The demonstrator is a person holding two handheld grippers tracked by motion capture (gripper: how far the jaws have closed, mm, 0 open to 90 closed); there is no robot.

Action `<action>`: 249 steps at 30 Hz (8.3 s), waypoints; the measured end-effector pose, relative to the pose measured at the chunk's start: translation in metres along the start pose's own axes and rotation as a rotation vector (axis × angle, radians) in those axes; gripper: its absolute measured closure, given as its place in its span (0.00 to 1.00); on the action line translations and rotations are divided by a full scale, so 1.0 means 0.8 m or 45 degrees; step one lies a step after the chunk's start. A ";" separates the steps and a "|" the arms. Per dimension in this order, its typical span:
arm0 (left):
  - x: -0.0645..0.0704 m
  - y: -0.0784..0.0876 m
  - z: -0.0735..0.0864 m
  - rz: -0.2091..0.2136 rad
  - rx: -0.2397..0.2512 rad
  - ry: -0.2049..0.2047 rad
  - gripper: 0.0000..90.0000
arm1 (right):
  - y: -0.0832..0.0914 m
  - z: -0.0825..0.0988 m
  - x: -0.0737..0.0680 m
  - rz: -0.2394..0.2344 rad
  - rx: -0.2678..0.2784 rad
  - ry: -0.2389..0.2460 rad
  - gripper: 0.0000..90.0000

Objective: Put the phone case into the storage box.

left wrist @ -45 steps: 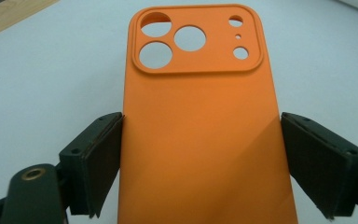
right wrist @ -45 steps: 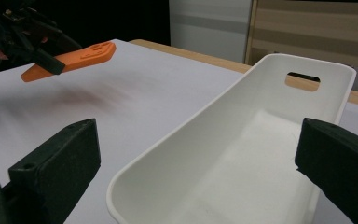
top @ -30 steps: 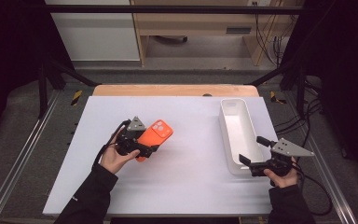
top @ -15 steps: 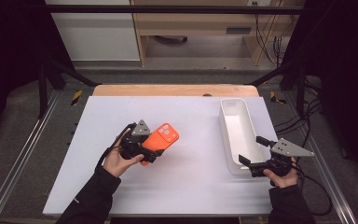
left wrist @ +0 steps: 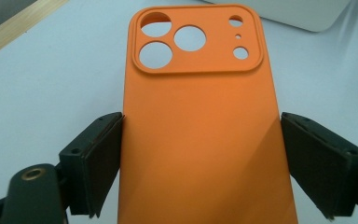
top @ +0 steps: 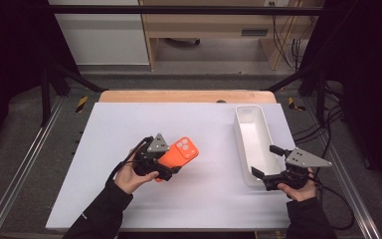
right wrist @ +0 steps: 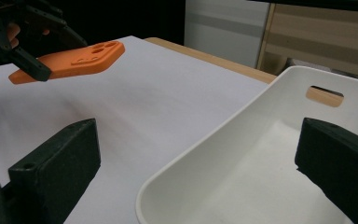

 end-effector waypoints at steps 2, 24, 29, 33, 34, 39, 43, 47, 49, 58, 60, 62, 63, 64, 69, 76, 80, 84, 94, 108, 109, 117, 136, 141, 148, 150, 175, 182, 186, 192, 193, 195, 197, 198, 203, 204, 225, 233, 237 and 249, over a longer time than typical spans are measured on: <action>0.004 0.001 -0.001 0.005 0.005 -0.010 0.17 | -0.002 -0.001 -0.003 -0.005 -0.010 0.007 0.00; 0.040 0.003 -0.009 0.063 0.021 -0.130 0.17 | -0.029 -0.006 -0.039 -0.117 -0.122 0.131 0.01; 0.047 0.002 -0.010 0.075 0.024 -0.151 0.17 | -0.036 -0.006 -0.050 -0.148 -0.153 0.166 0.01; 0.051 0.002 -0.011 0.082 0.027 -0.162 0.17 | -0.041 -0.007 -0.057 -0.170 -0.163 0.183 0.01; 0.052 0.003 -0.011 0.084 0.028 -0.167 0.17 | -0.042 -0.006 -0.059 -0.175 -0.172 0.185 0.01; 0.057 0.003 -0.013 0.094 0.042 -0.181 0.17 | -0.048 -0.008 -0.067 -0.197 -0.183 0.209 0.01; 0.061 0.004 -0.014 0.104 0.048 -0.201 0.17 | -0.052 -0.010 -0.074 -0.212 -0.193 0.233 0.01; 0.065 0.003 -0.014 0.111 0.051 -0.215 0.17 | -0.055 -0.011 -0.080 -0.227 -0.203 0.258 0.01; 0.068 0.003 -0.014 0.120 0.052 -0.226 0.17 | -0.057 -0.011 -0.084 -0.236 -0.209 0.268 0.01; 0.078 0.004 -0.015 0.144 0.061 -0.263 0.17 | -0.066 -0.008 -0.095 -0.259 -0.237 0.324 0.02; 0.080 0.004 -0.016 0.148 0.064 -0.274 0.17 | -0.068 -0.007 -0.098 -0.264 -0.234 0.337 0.02; 0.081 0.005 -0.016 0.153 0.072 -0.279 0.17 | -0.069 -0.006 -0.099 -0.270 -0.233 0.348 0.02; 0.081 0.005 -0.016 0.155 0.075 -0.287 0.17 | -0.069 -0.006 -0.099 -0.270 -0.234 0.350 0.02; 0.082 0.006 -0.016 0.158 0.077 -0.290 0.17 | -0.070 -0.005 -0.100 -0.273 -0.234 0.355 0.02; 0.084 0.006 -0.016 0.160 0.079 -0.316 0.17 | -0.071 -0.003 -0.103 -0.287 -0.247 0.371 0.03; 0.084 0.006 -0.015 0.164 0.086 -0.345 0.17 | -0.075 0.001 -0.108 -0.315 -0.273 0.385 0.02; 0.086 0.008 -0.016 0.167 0.098 -0.372 0.17 | -0.076 0.003 -0.108 -0.320 -0.283 0.390 0.02; 0.088 0.009 -0.016 0.172 0.107 -0.400 0.17 | -0.077 0.003 -0.112 -0.337 -0.303 0.413 0.01; 0.087 0.017 -0.019 0.183 0.131 -0.471 0.17 | -0.079 0.003 -0.122 -0.369 -0.345 0.480 0.01; 0.090 0.023 -0.022 0.185 0.139 -0.569 0.17 | -0.081 0.000 -0.127 -0.398 -0.404 0.579 0.01; 0.090 0.023 -0.022 0.184 0.140 -0.578 0.17 | -0.081 0.000 -0.127 -0.398 -0.403 0.584 0.01; 0.092 0.025 -0.027 0.193 0.156 -0.606 0.17 | -0.081 -0.003 -0.127 -0.411 -0.411 0.633 0.01; 0.105 0.027 -0.031 0.226 0.183 -0.655 0.17 | -0.091 -0.005 -0.131 -0.478 -0.421 0.722 0.01; 0.109 0.027 -0.032 0.233 0.189 -0.666 0.17 | -0.093 -0.004 -0.130 -0.494 -0.417 0.729 0.01; 0.113 0.028 -0.033 0.245 0.190 -0.677 0.17 | -0.097 -0.001 -0.131 -0.537 -0.423 0.733 0.01; 0.114 0.028 -0.033 0.248 0.192 -0.679 0.17 | -0.098 -0.001 -0.132 -0.545 -0.416 0.731 0.01; 0.119 0.026 -0.033 0.276 0.196 -0.672 0.17 | -0.114 0.003 -0.140 -0.646 -0.390 0.740 0.07; 0.120 0.026 -0.034 0.284 0.201 -0.671 0.17 | -0.117 0.005 -0.143 -0.671 -0.383 0.738 0.11; 0.120 0.026 -0.033 0.290 0.203 -0.671 0.17 | -0.118 0.005 -0.145 -0.682 -0.369 0.737 0.14; 0.121 0.027 -0.032 0.299 0.211 -0.671 0.17 | -0.117 0.005 -0.148 -0.709 -0.359 0.727 0.16; 0.122 0.027 -0.031 0.303 0.210 -0.670 0.17 | -0.117 0.005 -0.148 -0.711 -0.359 0.726 0.16; 0.122 0.027 -0.031 0.305 0.208 -0.673 0.17 | -0.117 0.005 -0.149 -0.723 -0.356 0.719 0.16; 0.123 0.027 -0.030 0.309 0.207 -0.676 0.17 | -0.117 0.006 -0.150 -0.730 -0.359 0.712 0.16; 0.123 0.027 -0.030 0.310 0.207 -0.677 0.17 | -0.117 0.006 -0.150 -0.732 -0.359 0.711 0.16; 0.123 0.026 -0.029 0.305 0.203 -0.685 0.17 | -0.117 0.005 -0.151 -0.740 -0.352 0.709 0.16; 0.123 0.025 -0.028 0.305 0.200 -0.687 0.17 | -0.116 0.006 -0.152 -0.739 -0.355 0.707 0.16; 0.124 0.021 -0.025 0.307 0.172 -0.691 0.17 | -0.117 0.007 -0.153 -0.734 -0.342 0.766 0.17; 0.124 0.021 -0.024 0.320 0.171 -0.684 0.17 | -0.117 0.006 -0.153 -0.736 -0.344 0.749 0.18; 0.125 0.022 -0.025 0.328 0.174 -0.675 0.17 | -0.116 0.006 -0.154 -0.749 -0.344 0.731 0.18; 0.126 0.021 -0.023 0.319 0.165 -0.690 0.17 | -0.116 0.006 -0.157 -0.763 -0.352 0.664 0.17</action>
Point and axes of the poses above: each handheld gripper's, and its own axes: y roughly backward along the jaws, z roughly out of its underside, x roughly to its right, the point moved 10 cm from there along -y, roughly forward along the jaws, and after that the axes turned 12 degrees about -z, right-handed, at the moved point
